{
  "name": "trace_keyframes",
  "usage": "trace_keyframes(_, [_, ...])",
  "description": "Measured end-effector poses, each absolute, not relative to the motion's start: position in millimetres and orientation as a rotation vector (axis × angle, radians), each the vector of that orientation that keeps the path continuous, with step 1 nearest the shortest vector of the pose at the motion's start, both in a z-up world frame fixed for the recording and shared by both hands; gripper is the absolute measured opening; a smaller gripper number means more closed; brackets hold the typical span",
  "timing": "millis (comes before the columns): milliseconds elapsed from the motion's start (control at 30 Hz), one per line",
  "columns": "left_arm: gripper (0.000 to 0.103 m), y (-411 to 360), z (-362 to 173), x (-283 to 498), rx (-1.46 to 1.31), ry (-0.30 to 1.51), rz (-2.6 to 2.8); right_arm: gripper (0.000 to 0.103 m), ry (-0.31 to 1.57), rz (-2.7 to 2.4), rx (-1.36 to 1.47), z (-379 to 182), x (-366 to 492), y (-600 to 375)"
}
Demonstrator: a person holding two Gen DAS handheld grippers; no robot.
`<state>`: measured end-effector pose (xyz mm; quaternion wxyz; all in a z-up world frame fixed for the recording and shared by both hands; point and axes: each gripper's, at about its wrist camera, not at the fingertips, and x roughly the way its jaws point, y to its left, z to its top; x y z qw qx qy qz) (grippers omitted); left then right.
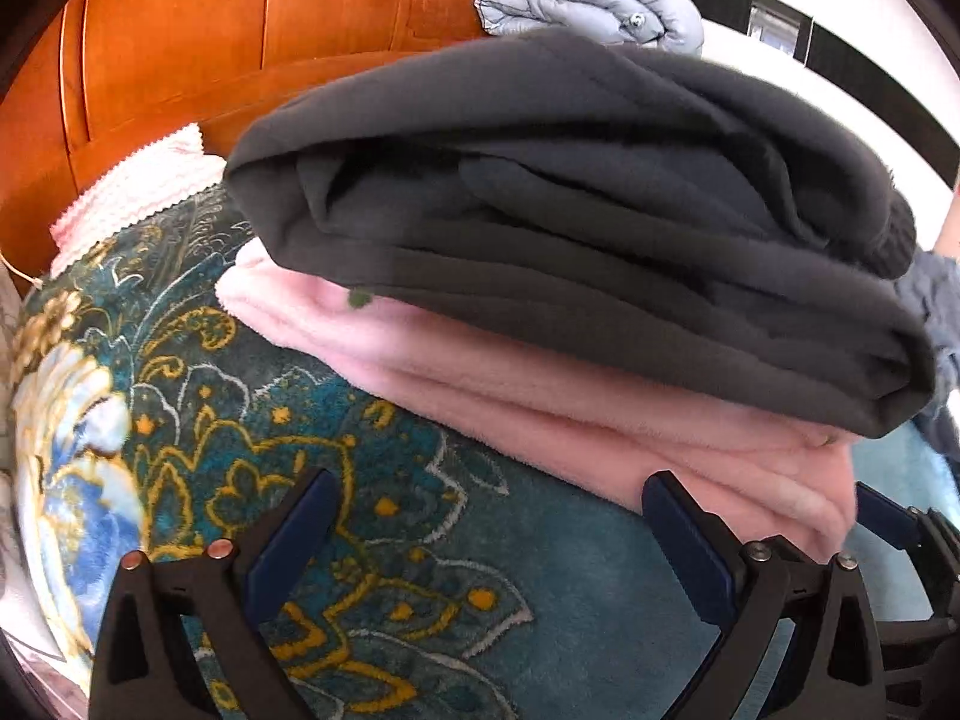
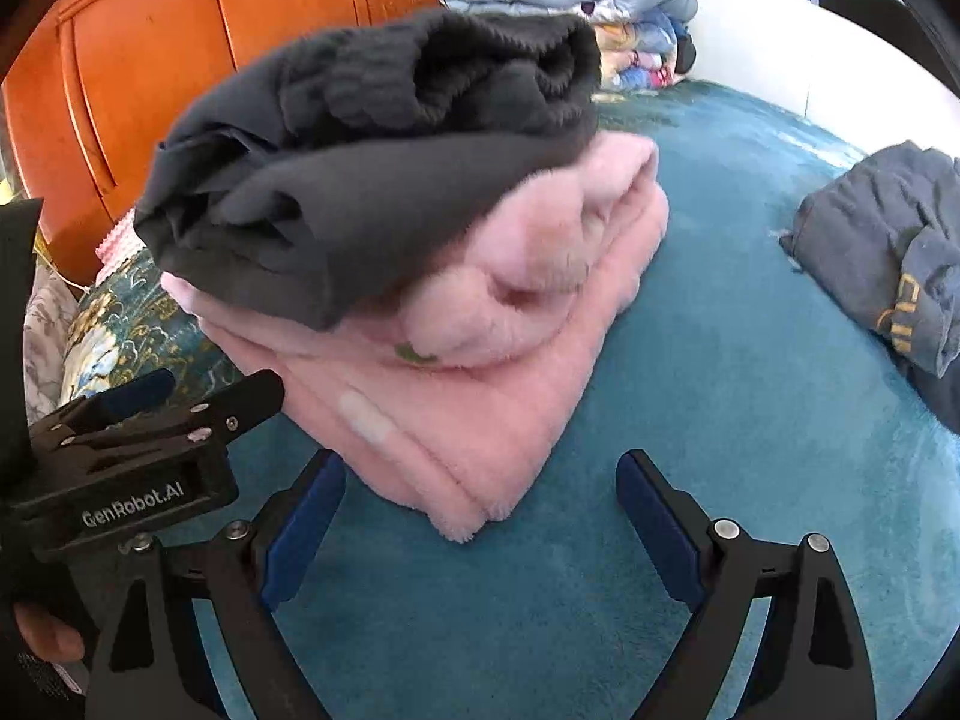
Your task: Fold clothes
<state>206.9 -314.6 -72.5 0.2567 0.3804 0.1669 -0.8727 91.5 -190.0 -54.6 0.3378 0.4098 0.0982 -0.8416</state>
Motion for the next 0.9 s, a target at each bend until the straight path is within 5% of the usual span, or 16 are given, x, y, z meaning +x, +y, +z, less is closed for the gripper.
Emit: trace_keyframes(900, [0.103,-312,-81,189,1.072,0.445,-2.342,0.103,0.246,-2.136,1.119,-52,76,-176])
